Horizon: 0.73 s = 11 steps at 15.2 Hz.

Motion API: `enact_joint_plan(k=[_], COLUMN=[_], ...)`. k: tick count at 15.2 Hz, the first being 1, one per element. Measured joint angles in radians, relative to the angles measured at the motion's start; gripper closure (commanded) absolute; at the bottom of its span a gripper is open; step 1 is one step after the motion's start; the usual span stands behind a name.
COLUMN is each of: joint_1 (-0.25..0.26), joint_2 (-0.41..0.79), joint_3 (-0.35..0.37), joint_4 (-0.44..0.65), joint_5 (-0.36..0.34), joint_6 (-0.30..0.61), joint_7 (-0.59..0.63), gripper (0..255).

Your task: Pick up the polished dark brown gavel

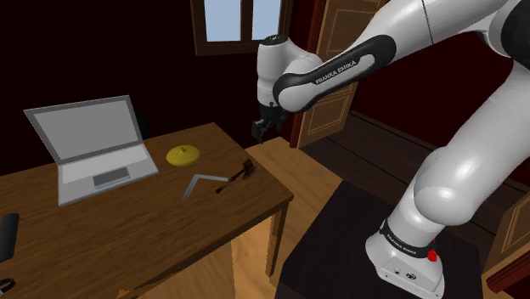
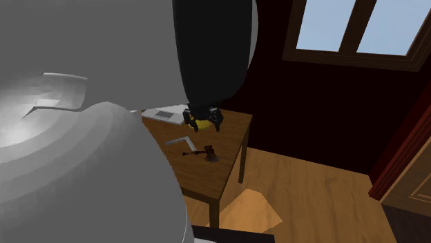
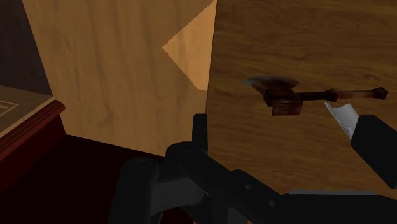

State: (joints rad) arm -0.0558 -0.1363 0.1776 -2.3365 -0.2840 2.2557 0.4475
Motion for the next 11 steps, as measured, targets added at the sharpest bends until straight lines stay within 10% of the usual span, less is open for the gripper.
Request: enact_joint_plan(k=[11], joint_1=[0.026], joint_2=[0.436], joint_3=[-0.008], joint_4=[0.246], joint_5=[-0.235], joint_6=[0.141], joint_7=[0.205], gripper=[0])
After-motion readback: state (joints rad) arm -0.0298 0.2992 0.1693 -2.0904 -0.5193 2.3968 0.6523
